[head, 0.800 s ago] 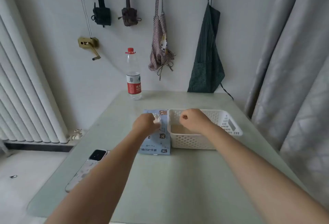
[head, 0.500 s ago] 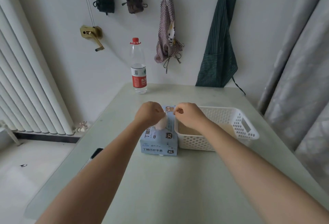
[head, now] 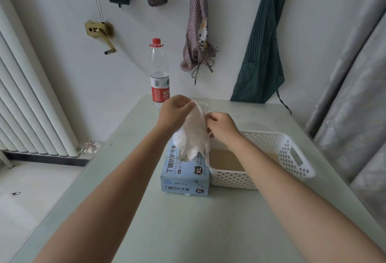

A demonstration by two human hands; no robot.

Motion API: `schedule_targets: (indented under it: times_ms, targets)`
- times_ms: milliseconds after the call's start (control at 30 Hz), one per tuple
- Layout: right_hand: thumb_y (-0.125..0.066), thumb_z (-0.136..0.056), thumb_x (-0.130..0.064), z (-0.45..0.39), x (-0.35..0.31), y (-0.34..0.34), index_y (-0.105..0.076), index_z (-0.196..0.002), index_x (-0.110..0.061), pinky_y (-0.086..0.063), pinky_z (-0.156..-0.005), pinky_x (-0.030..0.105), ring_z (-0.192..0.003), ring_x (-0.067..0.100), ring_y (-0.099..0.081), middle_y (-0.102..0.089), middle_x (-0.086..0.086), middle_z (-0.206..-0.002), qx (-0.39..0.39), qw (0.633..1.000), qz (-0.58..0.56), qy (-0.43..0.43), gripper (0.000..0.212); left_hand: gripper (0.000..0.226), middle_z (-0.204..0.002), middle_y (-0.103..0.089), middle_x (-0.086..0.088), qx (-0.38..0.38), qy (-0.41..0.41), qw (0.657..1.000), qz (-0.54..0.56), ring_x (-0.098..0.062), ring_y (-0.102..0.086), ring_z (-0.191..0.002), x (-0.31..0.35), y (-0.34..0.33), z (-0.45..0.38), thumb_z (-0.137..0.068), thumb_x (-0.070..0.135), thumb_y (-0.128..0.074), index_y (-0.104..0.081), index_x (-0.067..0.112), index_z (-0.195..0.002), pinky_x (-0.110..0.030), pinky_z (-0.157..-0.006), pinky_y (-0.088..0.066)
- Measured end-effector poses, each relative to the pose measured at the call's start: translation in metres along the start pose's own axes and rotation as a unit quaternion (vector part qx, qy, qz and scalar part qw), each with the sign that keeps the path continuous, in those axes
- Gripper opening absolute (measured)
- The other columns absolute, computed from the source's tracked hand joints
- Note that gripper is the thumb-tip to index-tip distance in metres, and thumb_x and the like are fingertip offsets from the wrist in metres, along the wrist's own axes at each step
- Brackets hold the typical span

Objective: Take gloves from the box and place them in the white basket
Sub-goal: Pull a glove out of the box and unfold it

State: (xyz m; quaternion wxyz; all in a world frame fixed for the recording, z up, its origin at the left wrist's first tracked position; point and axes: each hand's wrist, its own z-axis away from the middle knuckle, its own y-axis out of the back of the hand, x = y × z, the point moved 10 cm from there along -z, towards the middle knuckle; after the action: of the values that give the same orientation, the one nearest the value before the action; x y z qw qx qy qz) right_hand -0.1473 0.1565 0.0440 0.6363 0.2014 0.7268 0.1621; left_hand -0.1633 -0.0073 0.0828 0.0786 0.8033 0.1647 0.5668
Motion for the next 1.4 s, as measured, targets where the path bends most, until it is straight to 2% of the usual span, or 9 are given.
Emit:
schedule_targets:
  times_ms: [200,367,533,700,867,1033,1200,1333,1400]
  targets:
    - [-0.052,-0.089,-0.063,0.008,0.002,-0.025,-0.058,-0.109,-0.016,-0.057,-0.082,0.041,-0.094,0.020,-0.066,-0.066,0.003,-0.104,-0.089,0.994,-0.044,-0.053,0.052,0.012,-0.076,-0.071,-0.004,0.018,0.041,0.999,0.001,-0.015,-0.067,-0.054,-0.014,0.005,0.000,-0.090,0.021,-0.061,-0.065,0.010,-0.093,-0.039,-0.064,-0.056]
    - [-0.070,-0.085,-0.024,0.009,-0.004,-0.038,-0.056,-0.077,-0.017,-0.043,-0.061,0.026,-0.077,0.016,-0.056,-0.058,-0.005,-0.079,-0.065,0.992,0.103,0.014,0.017,0.016,-0.085,-0.069,-0.003,0.003,0.085,0.995,-0.057,-0.021,-0.069,-0.072,-0.036,0.007,0.010,-0.088,0.026,-0.063,-0.060,0.016,-0.100,-0.041,-0.074,-0.059]
    - [-0.058,-0.094,-0.023,0.000,-0.014,-0.017,-0.044,-0.056,-0.010,-0.028,-0.054,0.030,-0.061,0.017,-0.040,-0.043,0.001,-0.062,0.011,0.988,0.147,0.037,0.042,0.019,-0.091,-0.069,-0.012,-0.001,0.079,0.993,-0.087,-0.029,-0.064,-0.089,-0.041,0.019,0.018,-0.085,0.015,-0.055,-0.067,0.004,-0.095,-0.041,-0.081,-0.052]
    - [-0.062,-0.092,-0.015,-0.006,-0.022,0.005,-0.061,-0.091,-0.016,-0.040,-0.061,0.022,-0.073,0.014,-0.056,-0.059,-0.003,-0.079,0.056,0.996,0.057,0.027,0.001,0.022,-0.103,-0.068,-0.004,-0.144,0.059,0.977,-0.143,-0.021,-0.065,-0.093,-0.043,-0.013,0.022,-0.083,0.017,-0.068,-0.064,0.016,-0.104,-0.038,-0.085,-0.056]
    - [-0.064,-0.092,-0.021,0.000,-0.028,0.030,-0.067,-0.090,-0.015,-0.048,-0.068,0.020,-0.077,0.011,-0.061,-0.066,-0.004,-0.083,0.116,0.992,-0.004,0.038,0.007,0.025,-0.100,-0.069,0.007,-0.241,0.026,0.936,-0.255,-0.013,-0.066,-0.092,-0.060,-0.042,0.032,-0.078,0.027,-0.076,-0.065,0.026,-0.101,-0.038,-0.089,-0.055]
    - [-0.058,-0.095,-0.028,0.004,-0.020,0.058,-0.062,-0.085,-0.018,-0.051,-0.073,0.034,-0.074,0.016,-0.059,-0.064,0.000,-0.079,0.178,0.978,-0.103,0.019,0.015,0.044,-0.097,-0.056,0.000,-0.176,0.010,0.942,-0.285,-0.020,-0.057,-0.087,-0.059,-0.035,0.027,-0.070,0.018,-0.081,-0.050,0.016,-0.101,-0.034,-0.077,-0.055]
    - [-0.045,-0.098,-0.018,0.004,-0.020,0.090,-0.058,-0.091,-0.014,-0.039,-0.060,0.022,-0.073,0.012,-0.052,-0.058,-0.002,-0.082,0.221,0.968,-0.121,-0.003,0.015,0.023,-0.098,-0.069,-0.003,-0.310,0.030,0.861,-0.403,-0.021,-0.064,-0.096,-0.067,-0.053,0.037,-0.079,0.029,-0.070,-0.072,0.013,-0.097,-0.038,-0.088,-0.056]
    - [-0.044,-0.096,-0.016,0.003,-0.016,0.104,-0.055,-0.081,-0.014,-0.039,-0.061,0.025,-0.066,0.011,-0.047,-0.051,-0.004,-0.071,0.216,0.966,-0.140,-0.020,0.019,0.030,-0.099,-0.061,-0.005,-0.151,-0.029,0.958,-0.241,-0.021,-0.060,-0.090,-0.013,-0.029,0.014,-0.078,0.041,-0.066,-0.060,0.016,-0.093,-0.032,-0.074,-0.052]
    - [-0.044,-0.095,-0.015,0.005,-0.011,0.109,-0.051,-0.074,-0.015,-0.040,-0.059,0.027,-0.061,0.012,-0.045,-0.048,-0.004,-0.067,0.215,0.962,-0.163,-0.033,0.023,0.041,-0.106,-0.059,-0.002,-0.167,-0.045,0.978,-0.113,-0.016,-0.058,-0.096,0.008,-0.036,0.018,-0.072,0.042,-0.071,-0.057,0.019,-0.102,-0.028,-0.077,-0.049]
